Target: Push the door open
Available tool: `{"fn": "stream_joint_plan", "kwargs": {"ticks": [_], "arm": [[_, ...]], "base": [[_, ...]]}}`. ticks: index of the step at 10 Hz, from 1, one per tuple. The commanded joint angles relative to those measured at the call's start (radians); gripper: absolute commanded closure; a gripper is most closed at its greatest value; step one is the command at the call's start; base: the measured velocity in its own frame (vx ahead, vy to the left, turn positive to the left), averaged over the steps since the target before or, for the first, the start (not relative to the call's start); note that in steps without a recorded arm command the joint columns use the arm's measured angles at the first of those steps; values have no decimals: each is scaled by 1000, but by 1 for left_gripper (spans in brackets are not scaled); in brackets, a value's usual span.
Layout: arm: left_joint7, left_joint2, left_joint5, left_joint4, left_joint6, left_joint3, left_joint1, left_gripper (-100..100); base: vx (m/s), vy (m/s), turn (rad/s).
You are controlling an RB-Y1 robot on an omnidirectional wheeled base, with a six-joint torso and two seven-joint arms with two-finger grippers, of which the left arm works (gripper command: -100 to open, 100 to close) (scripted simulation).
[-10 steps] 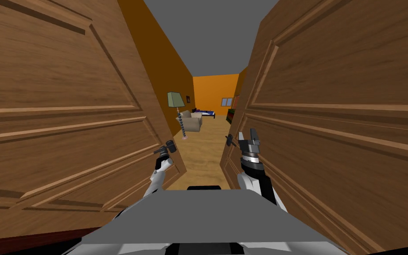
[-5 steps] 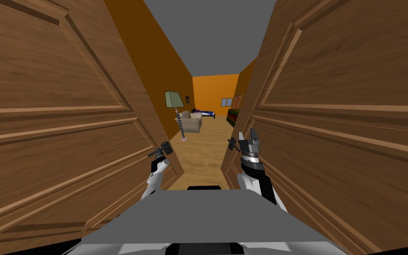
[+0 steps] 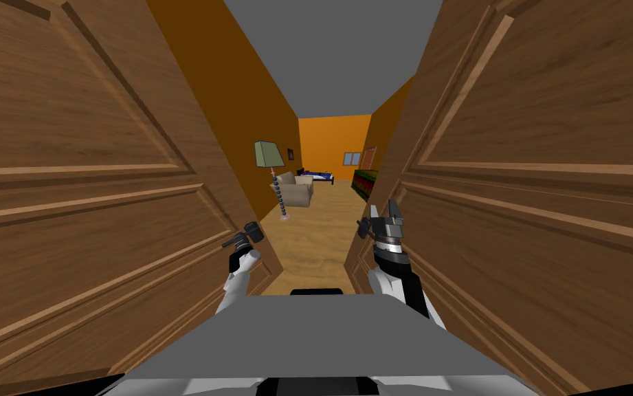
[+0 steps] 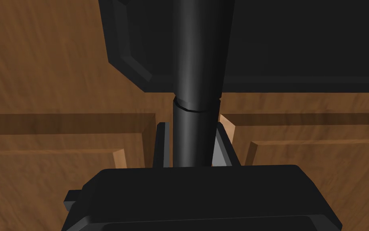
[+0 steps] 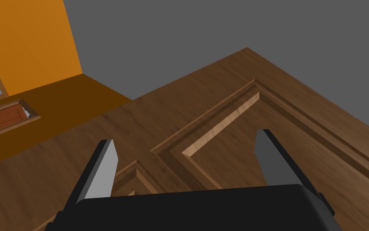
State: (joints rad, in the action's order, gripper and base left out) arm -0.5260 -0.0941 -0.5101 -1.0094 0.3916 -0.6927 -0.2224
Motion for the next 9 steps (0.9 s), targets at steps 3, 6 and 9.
{"fn": "stream_joint_plan", "kwargs": {"ticks": [3, 6, 9], "arm": [[-46, 1, -39, -34, -5, -46, 17, 100], [-86, 7, -76, -56, -5, -84, 31, 100], [-113, 10, -94, -70, -4, -122, 40, 100]], "base": [[169, 9, 0], [139, 12, -11], [124, 25, 28]]}}
